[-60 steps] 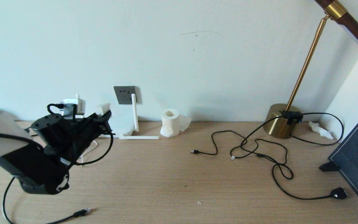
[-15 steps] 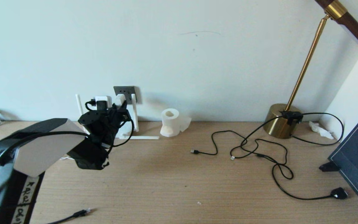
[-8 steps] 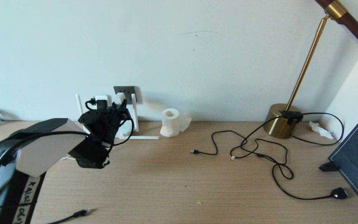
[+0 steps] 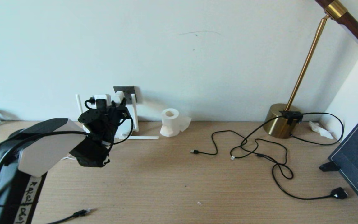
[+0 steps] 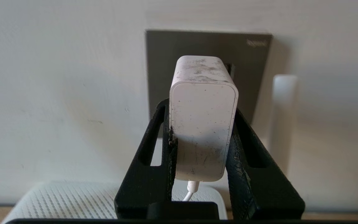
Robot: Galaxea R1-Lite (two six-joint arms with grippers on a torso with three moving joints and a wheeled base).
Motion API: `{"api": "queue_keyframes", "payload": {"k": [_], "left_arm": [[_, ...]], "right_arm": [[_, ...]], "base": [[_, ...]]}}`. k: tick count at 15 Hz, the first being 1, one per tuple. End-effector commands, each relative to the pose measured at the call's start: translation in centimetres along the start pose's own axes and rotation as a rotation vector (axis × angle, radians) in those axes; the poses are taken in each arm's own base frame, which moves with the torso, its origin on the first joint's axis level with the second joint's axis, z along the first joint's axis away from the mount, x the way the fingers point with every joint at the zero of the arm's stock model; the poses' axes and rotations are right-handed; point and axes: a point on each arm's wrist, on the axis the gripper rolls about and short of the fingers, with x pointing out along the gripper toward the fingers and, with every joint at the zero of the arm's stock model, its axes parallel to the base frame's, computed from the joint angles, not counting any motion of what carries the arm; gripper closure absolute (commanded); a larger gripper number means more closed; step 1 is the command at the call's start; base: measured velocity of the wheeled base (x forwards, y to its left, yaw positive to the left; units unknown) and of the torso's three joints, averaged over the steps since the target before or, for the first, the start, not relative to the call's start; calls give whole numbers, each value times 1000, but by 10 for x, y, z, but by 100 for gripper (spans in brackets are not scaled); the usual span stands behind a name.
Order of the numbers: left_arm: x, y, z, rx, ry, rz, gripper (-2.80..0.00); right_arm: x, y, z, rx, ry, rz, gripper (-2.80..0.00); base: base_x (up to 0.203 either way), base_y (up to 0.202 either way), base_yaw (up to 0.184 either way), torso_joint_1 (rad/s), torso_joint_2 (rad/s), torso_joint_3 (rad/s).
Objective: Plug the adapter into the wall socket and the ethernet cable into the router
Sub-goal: Plug plug into socket
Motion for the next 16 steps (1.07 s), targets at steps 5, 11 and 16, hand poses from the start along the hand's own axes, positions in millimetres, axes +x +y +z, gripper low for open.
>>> {"api": "queue_keyframes", "payload": {"k": [5,11,16], "left_arm": [[4,0,-1,-1,-25,3,0],[3,-1,-5,-1,-16,2,0],[4,0,-5,-1,-19,3,0]], "right_arm": [[0,0,0,-1,2,0,0],[0,0,0,-1,2,0,0],[0,0,0,-1,2,0,0]], "base": [[0,0,0,0,0,0],[0,0,0,0,0,0],[0,0,0,0,0,0]]}}
